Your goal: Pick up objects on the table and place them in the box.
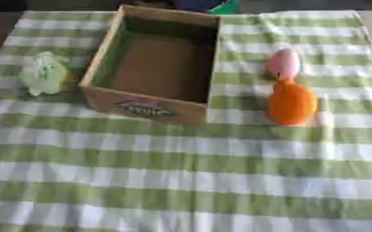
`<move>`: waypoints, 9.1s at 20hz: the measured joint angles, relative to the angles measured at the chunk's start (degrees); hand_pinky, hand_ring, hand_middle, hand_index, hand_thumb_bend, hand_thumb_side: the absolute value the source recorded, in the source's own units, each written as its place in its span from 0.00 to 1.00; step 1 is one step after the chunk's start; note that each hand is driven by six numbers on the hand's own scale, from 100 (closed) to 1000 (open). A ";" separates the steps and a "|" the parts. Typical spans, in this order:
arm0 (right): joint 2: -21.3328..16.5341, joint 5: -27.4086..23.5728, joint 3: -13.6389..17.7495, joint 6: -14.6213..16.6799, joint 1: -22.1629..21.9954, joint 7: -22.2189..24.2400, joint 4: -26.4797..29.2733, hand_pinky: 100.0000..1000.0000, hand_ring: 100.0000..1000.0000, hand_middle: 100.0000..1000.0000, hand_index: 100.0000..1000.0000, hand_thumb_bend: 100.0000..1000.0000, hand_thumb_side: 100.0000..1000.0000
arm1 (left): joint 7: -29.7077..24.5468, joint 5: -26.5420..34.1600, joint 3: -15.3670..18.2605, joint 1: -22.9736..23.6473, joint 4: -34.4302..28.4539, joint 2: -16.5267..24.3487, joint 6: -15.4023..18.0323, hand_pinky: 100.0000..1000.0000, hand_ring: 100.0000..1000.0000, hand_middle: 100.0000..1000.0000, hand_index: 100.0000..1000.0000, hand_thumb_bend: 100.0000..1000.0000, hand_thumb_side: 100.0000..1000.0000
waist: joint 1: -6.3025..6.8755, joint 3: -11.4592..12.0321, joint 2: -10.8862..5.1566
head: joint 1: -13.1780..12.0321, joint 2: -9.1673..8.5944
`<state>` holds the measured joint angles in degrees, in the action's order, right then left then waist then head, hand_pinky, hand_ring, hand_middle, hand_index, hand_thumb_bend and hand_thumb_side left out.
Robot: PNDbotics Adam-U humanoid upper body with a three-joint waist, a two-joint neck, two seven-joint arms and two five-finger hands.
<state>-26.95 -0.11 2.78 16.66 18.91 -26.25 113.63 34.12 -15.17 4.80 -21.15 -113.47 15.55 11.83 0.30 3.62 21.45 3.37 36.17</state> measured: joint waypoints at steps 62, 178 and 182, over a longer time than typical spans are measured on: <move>-39.08 24.49 -25.29 -34.09 10.98 51.90 -0.42 0.82 0.89 0.86 1.00 0.33 0.52 | -2.33 1.09 -1.68 -0.20 0.00 0.57 -0.27 0.67 0.63 0.69 0.77 0.00 0.83 | -1.79 1.63 -0.94 | 3.01 0.47; 3.19 44.37 -26.04 -26.73 48.65 53.57 -49.55 0.78 0.88 0.79 0.94 0.00 0.51 | -4.88 3.11 -3.94 -3.06 -0.01 -0.99 -0.26 0.67 0.64 0.68 0.75 0.00 0.83 | -3.98 9.27 2.23 | 10.37 -2.55; 3.17 47.09 -25.38 -25.93 48.79 54.31 -49.58 0.79 0.89 0.82 0.97 0.26 0.61 | -4.95 3.11 -3.95 -3.06 -0.01 -1.00 -0.34 0.67 0.64 0.68 0.75 0.00 0.83 | -3.97 9.07 2.23 | 10.36 -2.54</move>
<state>-23.78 46.98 -22.60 -9.26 67.70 28.06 64.05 29.17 -12.06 0.86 -24.21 -113.47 14.55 11.49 -3.66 12.69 23.68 13.73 33.63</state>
